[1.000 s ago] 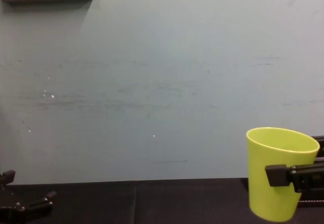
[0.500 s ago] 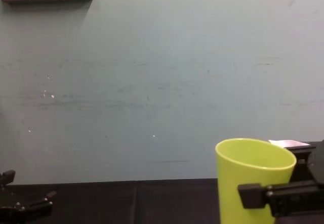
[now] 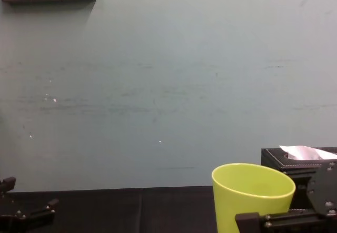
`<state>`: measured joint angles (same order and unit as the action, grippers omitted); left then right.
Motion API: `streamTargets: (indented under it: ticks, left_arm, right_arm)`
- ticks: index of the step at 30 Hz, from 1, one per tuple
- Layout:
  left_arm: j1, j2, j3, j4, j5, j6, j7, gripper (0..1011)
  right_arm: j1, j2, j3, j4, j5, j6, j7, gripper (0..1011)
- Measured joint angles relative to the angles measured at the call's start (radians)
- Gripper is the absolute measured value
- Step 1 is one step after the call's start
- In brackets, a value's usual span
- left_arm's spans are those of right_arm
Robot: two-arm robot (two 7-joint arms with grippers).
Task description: Stack the three plastic cups sequentially using one hand.
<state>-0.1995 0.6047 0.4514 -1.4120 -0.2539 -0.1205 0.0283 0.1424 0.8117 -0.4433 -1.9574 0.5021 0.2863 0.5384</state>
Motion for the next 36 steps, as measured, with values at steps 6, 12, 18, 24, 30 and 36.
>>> streamTargets:
  ticks: [6,12,18,24,30,36]
  left_arm:
    - [0.0,0.0,0.0,0.0,0.0,0.0,0.0,1010]
    - [0.0,0.0,0.0,0.0,0.0,0.0,0.0,1010]
    - [0.0,0.0,0.0,0.0,0.0,0.0,0.0,1010]
    - [0.0,0.0,0.0,0.0,0.0,0.0,0.0,1010]
    - [0.0,0.0,0.0,0.0,0.0,0.0,0.0,1010]
    - [0.0,0.0,0.0,0.0,0.0,0.0,0.0,1010]
  right_arm:
    - [0.002,-0.003,-0.006,0.006,0.0,0.0,-0.005,726]
    - [0.003,-0.008,-0.013,0.018,-0.006,0.0,-0.009,726]
    - [0.007,-0.013,-0.016,0.026,-0.008,0.0,-0.01,726]
    - [0.014,-0.021,-0.02,0.037,-0.012,0.001,-0.01,726]
    - [0.025,-0.029,-0.028,0.05,-0.016,0.004,-0.01,726]
    - [0.033,-0.035,-0.035,0.06,-0.021,0.007,-0.009,726]
